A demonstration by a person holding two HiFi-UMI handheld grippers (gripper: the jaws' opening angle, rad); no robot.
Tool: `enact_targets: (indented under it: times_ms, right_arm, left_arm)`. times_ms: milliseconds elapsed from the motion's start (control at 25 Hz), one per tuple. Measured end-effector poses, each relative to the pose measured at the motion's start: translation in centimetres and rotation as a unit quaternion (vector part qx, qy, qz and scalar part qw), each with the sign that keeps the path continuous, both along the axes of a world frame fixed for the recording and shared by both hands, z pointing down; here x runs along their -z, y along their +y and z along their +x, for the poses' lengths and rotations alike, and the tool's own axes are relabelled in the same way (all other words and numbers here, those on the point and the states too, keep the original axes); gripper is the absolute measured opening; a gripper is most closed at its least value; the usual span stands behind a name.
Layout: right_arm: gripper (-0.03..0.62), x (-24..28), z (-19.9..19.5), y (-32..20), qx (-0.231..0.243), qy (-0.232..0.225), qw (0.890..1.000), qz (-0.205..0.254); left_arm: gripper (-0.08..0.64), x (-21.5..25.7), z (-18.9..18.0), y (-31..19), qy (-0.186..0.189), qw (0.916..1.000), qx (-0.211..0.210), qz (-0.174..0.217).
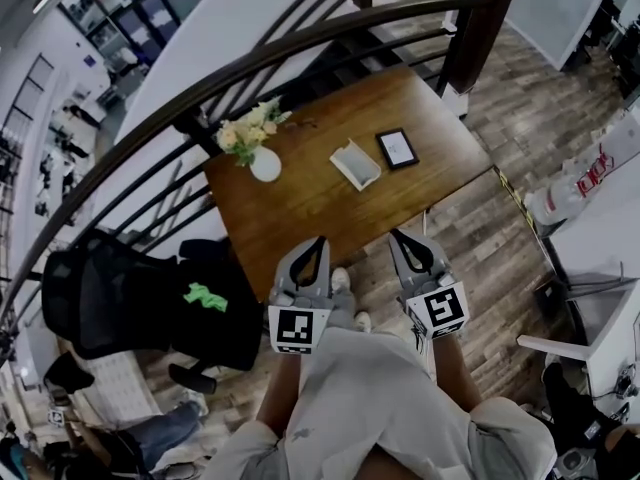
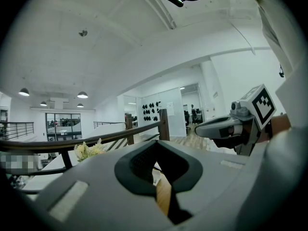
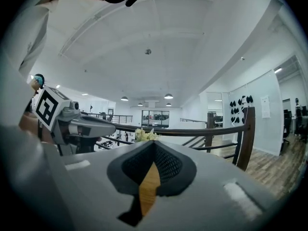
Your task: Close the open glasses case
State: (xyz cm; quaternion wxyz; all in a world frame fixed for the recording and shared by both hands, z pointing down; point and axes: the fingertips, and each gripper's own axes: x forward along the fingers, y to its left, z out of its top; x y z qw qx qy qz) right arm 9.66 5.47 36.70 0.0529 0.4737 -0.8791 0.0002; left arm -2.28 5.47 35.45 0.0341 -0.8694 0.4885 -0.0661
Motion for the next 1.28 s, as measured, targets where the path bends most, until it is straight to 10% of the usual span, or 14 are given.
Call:
enact_targets:
  times_ms: [720,1280]
  right_arm:
    - [0.003,1.3,0.1,-12.2,-0.047,0.033,0.998,0.029]
    - [0.002,-1.9,-1.8,-18.7,-0.093,0.051,0.994,-0.017]
  left_arm:
    - [0.018,0.8,0.6,-13.3,0.025,0.9983,-0.046,0.027]
    - [0.018,-3.8,-0.7,-20.5,0.037,0.9946,-0.094,-0.023]
